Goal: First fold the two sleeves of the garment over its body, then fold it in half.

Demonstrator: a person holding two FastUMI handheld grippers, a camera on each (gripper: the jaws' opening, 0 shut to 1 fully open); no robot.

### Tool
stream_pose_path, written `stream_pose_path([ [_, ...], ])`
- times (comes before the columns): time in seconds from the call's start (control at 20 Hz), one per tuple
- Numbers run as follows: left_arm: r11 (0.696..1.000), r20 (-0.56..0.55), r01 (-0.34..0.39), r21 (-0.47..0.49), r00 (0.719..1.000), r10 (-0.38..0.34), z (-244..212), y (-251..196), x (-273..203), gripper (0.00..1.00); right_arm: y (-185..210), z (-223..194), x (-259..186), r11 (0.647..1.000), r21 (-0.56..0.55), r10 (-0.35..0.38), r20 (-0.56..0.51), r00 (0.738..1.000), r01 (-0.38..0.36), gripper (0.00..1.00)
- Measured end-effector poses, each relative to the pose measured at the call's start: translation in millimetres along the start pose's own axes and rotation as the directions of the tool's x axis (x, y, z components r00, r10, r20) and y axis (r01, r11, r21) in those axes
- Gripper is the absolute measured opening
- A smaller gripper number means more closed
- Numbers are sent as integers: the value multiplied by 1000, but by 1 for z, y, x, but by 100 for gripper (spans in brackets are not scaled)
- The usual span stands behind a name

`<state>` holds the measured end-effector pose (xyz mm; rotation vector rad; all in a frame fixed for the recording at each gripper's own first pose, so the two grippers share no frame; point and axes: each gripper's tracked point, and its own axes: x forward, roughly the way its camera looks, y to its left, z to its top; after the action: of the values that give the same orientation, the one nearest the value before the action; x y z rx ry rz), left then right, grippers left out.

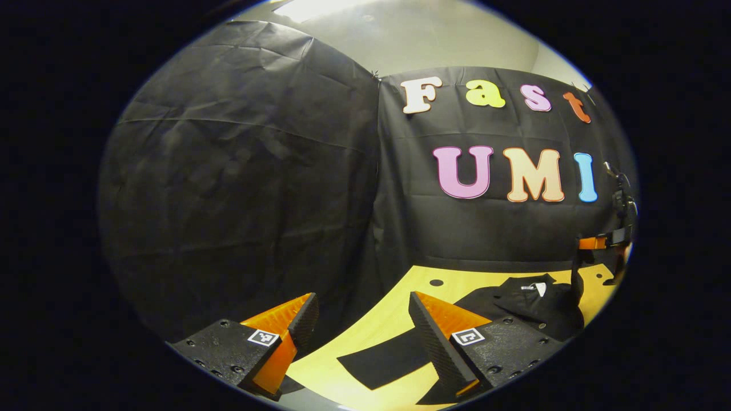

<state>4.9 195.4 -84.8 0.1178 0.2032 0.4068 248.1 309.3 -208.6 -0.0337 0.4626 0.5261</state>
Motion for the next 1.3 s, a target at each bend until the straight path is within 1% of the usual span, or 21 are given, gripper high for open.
stream_pose_path([
  [0.05, 1000, -2, -4, 3, 1000, 4, 0, 5, 1, 94, 16, 0, 7, 1000, -3, 21, 2, 1000, -21, 0],
  [0.15, 1000, -6, -16, 9, 1000, 16, -3, 18, 1, 94, 47, -1, 22, 998, -4, 66, -3, 998, -66, 1],
  [0.3, 999, -22, -29, 26, 999, 29, -9, 32, 1, 94, 83, -7, 49, 994, -6, 110, -26, 994, -110, 1],
  [0.4, 998, -40, -33, 45, 999, 35, -16, 42, -1, 94, 100, -16, 68, 992, 8, 128, -41, 991, -128, 2],
  [0.55, 996, -61, -44, 78, 997, 49, -24, 57, -4, 93, 120, -41, 92, 990, 30, 140, -94, 986, -138, 2],
  [0.7, 995, -81, -53, 85, 995, 60, -33, 63, -3, 94, 132, -64, 112, 990, 28, 142, -130, 981, -139, 2],
  [0.85, 997, -114, -51, 55, 992, 58, -44, 65, -3, 94, 134, -86, 131, 990, 50, 138, -173, 975, -131, 2],
  [1.0, 998, -137, -49, 48, 989, 55, -57, 63, 0, 94, 134, -103, 138, 990, 73, 135, -204, 970, -122, 2],
  [1.1, 998, -145, -35, 56, 989, 43, -62, 58, 1, 94, 135, -111, 142, 989, 83, 139, -212, 967, -123, 2],
  [1.15, 998, -147, -24, 61, 989, 33, -65, 55, 2, 94, 135, -115, 143, 989, 87, 140, -220, 965, -124, 6],
  [1.2, 998, -148, -13, 64, 989, 23, -66, 51, 3, 94, 137, -120, 145, 988, 90, 146, -226, 963, -129, 6],
  [1.25, 998, -151, -1, 65, 988, 11, -69, 47, 5, 94, 138, -121, 143, 986, 95, 153, -232, 961, -134, 10],
  [1.3, 998, -152, 10, 64, 988, -1, -72, 43, 7, 94, 138, -122, 146, 987, 91, 150, -237, 960, -132, 11],
])
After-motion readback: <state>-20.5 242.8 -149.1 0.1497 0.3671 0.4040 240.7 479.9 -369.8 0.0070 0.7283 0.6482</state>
